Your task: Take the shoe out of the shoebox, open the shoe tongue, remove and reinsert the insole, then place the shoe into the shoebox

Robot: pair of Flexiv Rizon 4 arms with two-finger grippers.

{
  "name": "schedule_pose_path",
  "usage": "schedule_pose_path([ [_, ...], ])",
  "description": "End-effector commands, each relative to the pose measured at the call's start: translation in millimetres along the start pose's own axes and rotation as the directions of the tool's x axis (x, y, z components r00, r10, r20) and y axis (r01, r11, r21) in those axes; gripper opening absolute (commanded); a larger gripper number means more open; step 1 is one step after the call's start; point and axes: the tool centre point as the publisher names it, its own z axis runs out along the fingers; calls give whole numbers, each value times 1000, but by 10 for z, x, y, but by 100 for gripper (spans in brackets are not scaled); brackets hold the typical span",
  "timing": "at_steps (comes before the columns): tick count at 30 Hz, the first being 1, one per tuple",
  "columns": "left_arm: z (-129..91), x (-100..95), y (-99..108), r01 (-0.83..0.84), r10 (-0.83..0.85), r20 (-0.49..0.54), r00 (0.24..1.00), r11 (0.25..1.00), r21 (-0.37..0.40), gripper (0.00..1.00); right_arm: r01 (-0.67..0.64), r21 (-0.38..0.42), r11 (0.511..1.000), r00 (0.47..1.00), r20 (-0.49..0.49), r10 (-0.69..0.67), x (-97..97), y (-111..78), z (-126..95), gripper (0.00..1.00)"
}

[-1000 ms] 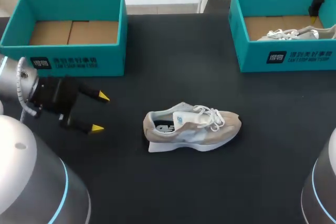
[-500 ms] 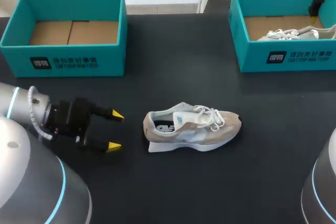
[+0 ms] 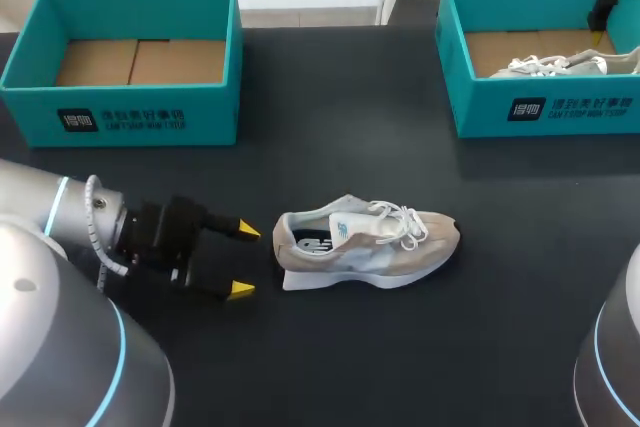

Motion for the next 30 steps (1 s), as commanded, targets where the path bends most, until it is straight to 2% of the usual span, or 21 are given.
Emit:
schedule_pose_path([
  [1, -8, 11, 2, -1, 1, 2, 1000, 1000, 0, 100, 0, 0, 1000, 1000, -1, 0, 0, 0, 1, 100],
  [5, 78, -2, 17, 1, -1, 1, 1000, 1000, -11, 100, 0, 0, 1000, 1000, -1, 0, 0, 0, 1, 100],
  [11, 240, -55, -41, -12, 10, 46, 999, 999, 37, 100, 0, 0, 1000, 1000, -1, 0, 0, 0, 1, 100],
  [30, 582, -245, -236, -109, 105, 104, 989, 993, 35, 100, 0, 0, 1000, 1000, -1, 0, 0, 0, 1, 100],
])
